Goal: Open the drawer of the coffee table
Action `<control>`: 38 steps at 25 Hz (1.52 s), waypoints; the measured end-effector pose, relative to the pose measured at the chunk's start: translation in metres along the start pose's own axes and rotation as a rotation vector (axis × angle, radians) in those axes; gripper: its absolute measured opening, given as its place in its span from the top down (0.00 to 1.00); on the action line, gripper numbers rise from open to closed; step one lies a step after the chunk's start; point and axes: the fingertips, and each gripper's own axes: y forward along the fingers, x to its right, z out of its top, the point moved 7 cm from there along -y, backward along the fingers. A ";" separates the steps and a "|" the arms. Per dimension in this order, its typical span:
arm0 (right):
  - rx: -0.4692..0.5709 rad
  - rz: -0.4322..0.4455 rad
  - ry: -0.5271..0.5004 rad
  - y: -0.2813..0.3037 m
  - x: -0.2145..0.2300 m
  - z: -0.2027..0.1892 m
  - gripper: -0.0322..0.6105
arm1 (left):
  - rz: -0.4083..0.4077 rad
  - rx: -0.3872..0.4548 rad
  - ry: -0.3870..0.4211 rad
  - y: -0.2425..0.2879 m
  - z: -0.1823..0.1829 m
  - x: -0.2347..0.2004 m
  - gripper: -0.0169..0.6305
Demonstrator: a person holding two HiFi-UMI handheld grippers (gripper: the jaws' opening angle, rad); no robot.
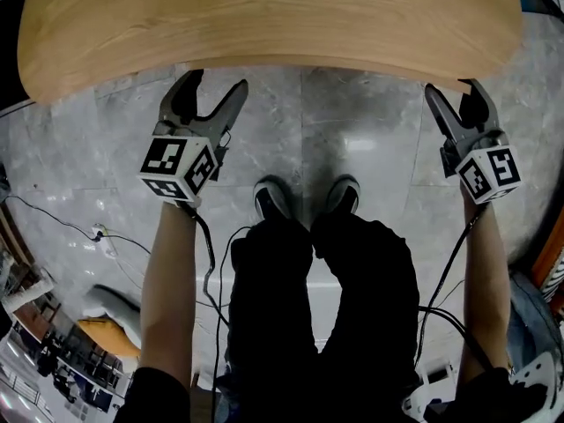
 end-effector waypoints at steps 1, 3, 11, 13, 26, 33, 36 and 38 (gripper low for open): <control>-0.013 -0.003 -0.002 0.001 -0.001 0.000 0.47 | 0.021 -0.008 0.052 -0.003 0.010 0.002 0.43; -0.040 -0.009 -0.010 0.001 -0.002 0.001 0.47 | 0.034 -0.020 0.093 0.000 0.025 0.006 0.43; -0.120 -0.040 -0.029 0.006 -0.008 0.005 0.47 | 0.058 -0.069 0.070 0.007 0.034 0.013 0.45; -0.132 -0.039 -0.024 0.001 -0.011 0.002 0.47 | 0.059 -0.091 0.056 0.003 0.032 0.016 0.45; -0.259 0.002 -0.004 -0.057 -0.055 -0.029 0.47 | 0.054 -0.227 -0.018 -0.058 -0.011 0.057 0.45; -0.301 0.003 0.005 -0.082 -0.079 -0.047 0.47 | 0.052 -0.276 -0.034 -0.085 -0.034 0.072 0.46; -0.319 -0.004 0.008 -0.087 -0.085 -0.050 0.47 | 0.052 -0.299 -0.039 -0.089 -0.038 0.074 0.46; -0.333 -0.005 0.008 -0.088 -0.088 -0.054 0.47 | 0.054 -0.316 -0.042 -0.092 -0.042 0.074 0.46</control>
